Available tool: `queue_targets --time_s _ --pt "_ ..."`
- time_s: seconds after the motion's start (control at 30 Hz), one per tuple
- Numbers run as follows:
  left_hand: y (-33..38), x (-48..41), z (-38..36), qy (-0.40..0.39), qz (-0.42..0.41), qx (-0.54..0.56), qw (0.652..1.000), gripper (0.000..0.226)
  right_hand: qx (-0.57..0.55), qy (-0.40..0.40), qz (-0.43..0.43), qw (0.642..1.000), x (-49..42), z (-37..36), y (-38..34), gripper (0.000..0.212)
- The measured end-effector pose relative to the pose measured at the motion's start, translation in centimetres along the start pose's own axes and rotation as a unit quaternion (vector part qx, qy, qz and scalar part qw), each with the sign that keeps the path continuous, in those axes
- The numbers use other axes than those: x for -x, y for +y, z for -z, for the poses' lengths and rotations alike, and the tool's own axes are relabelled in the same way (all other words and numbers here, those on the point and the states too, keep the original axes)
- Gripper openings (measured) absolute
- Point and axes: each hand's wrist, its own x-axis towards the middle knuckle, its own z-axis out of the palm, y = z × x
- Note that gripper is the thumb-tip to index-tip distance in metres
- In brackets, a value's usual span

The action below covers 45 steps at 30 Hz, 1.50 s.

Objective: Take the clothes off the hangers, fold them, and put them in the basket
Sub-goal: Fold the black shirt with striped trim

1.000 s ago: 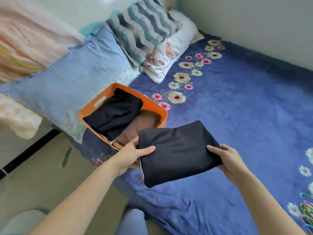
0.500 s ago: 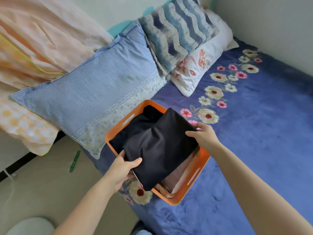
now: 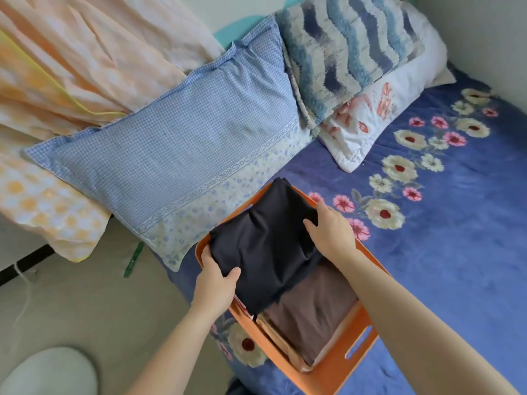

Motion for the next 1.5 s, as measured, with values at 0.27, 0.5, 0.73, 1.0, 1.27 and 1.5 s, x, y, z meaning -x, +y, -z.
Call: queue_targets --time_s 0.27,0.5,0.73,1.0,1.27,1.5 --pt "0.8 0.5 -3.1 0.193 -0.269 -0.357 0.874 0.090 0.161 0.076 0.298 0.938 -1.4 -2.1 -1.6 0.052" --pt "-2.9 -3.9 -5.9 0.071 -0.152 -0.469 0.867 0.098 0.241 -0.088 0.290 0.922 -4.2 -6.3 0.6 0.064" --pt "-3.0 -5.0 -7.0 0.034 -0.112 -0.487 0.866 0.113 0.237 -0.086 0.279 0.927 -5.0 -7.9 1.0 0.065" --pt "-2.4 -4.7 -6.9 0.000 -0.080 -0.504 0.860 0.113 0.274 -0.105 0.216 0.931 -2.8 -7.7 -1.1 0.061" --pt "0.1 1.8 -5.2 -0.020 -0.092 -0.491 0.866 0.077 0.203 -0.105 0.102 0.968 10.6 -0.3 0.8 0.059" --pt "1.0 13.3 -12.4 -0.052 -0.273 -0.521 0.807 0.065 0.203 0.000 0.002 0.979 24.9 4.1 9.9 0.073"
